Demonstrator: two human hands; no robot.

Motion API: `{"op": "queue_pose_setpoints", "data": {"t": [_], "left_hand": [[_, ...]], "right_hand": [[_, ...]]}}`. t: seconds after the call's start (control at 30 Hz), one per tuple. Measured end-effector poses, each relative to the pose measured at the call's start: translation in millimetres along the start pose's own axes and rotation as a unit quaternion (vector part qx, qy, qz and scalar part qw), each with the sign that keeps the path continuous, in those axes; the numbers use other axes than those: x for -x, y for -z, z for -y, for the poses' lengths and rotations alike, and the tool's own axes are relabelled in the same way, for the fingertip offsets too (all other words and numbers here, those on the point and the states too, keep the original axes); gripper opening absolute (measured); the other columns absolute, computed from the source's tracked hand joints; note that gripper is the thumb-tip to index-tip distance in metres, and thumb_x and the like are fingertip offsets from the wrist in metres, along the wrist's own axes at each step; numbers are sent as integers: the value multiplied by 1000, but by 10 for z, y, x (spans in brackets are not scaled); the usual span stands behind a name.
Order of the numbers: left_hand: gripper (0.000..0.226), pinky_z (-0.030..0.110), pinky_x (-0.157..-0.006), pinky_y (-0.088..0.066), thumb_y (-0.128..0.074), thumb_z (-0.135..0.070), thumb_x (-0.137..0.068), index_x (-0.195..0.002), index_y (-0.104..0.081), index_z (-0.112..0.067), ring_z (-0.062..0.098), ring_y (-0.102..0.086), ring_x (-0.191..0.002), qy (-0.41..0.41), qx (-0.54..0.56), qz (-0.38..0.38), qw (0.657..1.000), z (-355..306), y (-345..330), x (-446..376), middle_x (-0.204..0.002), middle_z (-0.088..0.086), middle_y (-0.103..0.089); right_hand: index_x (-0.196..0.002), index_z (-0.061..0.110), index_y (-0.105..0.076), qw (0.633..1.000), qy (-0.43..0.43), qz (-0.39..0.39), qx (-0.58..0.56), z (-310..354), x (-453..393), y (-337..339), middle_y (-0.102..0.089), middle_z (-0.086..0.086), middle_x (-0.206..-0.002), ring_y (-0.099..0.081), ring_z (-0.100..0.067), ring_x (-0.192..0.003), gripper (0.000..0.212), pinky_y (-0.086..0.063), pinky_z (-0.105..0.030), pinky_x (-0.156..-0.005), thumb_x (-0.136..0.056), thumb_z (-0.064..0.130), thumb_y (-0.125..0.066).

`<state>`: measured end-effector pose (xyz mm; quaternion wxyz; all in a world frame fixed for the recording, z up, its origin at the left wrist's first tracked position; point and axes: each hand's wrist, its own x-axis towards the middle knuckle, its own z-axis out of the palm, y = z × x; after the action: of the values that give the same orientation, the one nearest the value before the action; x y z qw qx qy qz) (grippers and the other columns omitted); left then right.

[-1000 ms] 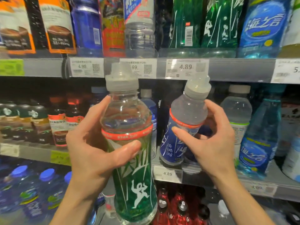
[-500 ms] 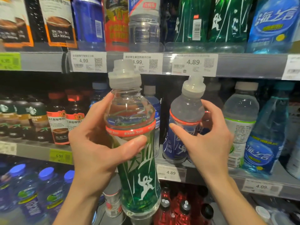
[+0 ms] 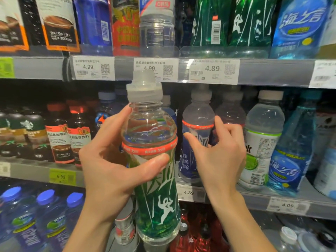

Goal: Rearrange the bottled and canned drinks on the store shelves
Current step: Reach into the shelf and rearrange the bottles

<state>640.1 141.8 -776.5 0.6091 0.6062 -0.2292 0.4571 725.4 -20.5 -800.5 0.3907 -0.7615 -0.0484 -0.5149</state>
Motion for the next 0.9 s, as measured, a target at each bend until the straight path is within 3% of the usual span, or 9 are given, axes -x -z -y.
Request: {"op": "queue_pose_setpoints", "data": {"t": [0.13,0.37,0.43,0.53,0.6,0.67,0.73,0.8,0.9], "left_hand": [[79,32,-92,-54,-93,-45,-50,-124,-68,-36,21,-67,-114,14,-14,0,1000,14,33,18,-123,1,-70],[80,46,-96,-56,-90,-32,-52,-128,-63,-30,19,-68,-114,22,-47,-8,999,-43,-41,31,-125,1,-70],[81,46,-96,-56,-89,-33,-52,-129,-62,-29,17,-68,-113,26,-53,-9,998,-67,-58,26,-124,0,-70],[83,51,-95,-56,-89,-32,-53,-131,-62,-25,19,-68,-114,32,-50,-7,998,-99,-98,5,-124,1,-69],[83,52,-95,-55,-89,-34,-54,-132,-62,-24,19,-67,-115,31,-56,-6,998,-97,-135,-9,-125,1,-69],[82,53,-97,-54,-89,-36,-57,-133,-61,-25,19,-65,-118,32,-63,-5,997,-88,-164,-29,-128,0,-68],[81,55,-101,-49,-88,-43,-61,-136,-58,-30,20,-60,-126,24,-95,12,995,-56,-203,-28,-134,-3,-64],[79,56,-105,-45,-85,-45,-65,-137,-56,-35,21,-56,-131,22,-111,25,993,-75,-301,-17,-138,-5,-62],[79,55,-105,-46,-86,-28,-64,-137,-57,-32,18,-56,-131,41,-90,28,995,-147,-463,-39,-137,-6,-62]], "right_hand": [[-135,21,-58,996,-30,57,56,-2,48,-15,-60,1,-99,-62,-28,-98,66,-38,-33,-67,-81,55,-75],[-147,18,-49,998,-30,45,32,-5,121,-26,-61,-1,-98,-63,-26,-92,74,-36,-30,-66,-84,44,-78],[-141,18,-55,999,-30,35,-9,-11,111,-2,-59,4,-91,-59,-16,-80,66,-37,-27,-65,-84,36,-80],[-103,20,-67,990,25,41,-132,17,72,118,-56,7,-71,-51,-10,-60,21,-41,-20,-59,-85,21,-78],[-85,21,-66,960,29,135,-243,61,17,261,-61,4,-69,-55,-10,-60,8,-47,-25,-57,-84,17,-73],[-101,17,-67,892,-4,261,-369,108,-52,443,-68,-3,-88,-63,-19,-78,20,-55,-37,-66,-81,19,-68],[-126,14,-58,823,-26,357,-440,120,-127,619,-65,-11,-114,-65,-23,-104,48,-56,-36,-81,-80,14,-70],[-135,14,-51,797,-18,416,-438,152,-193,775,-61,-11,-129,-61,-24,-119,58,-55,-32,-89,-81,4,-69],[-134,19,-50,794,-25,451,-407,182,-291,977,-65,1,-127,-64,-15,-116,62,-55,-30,-87,-82,-3,-73]]}}
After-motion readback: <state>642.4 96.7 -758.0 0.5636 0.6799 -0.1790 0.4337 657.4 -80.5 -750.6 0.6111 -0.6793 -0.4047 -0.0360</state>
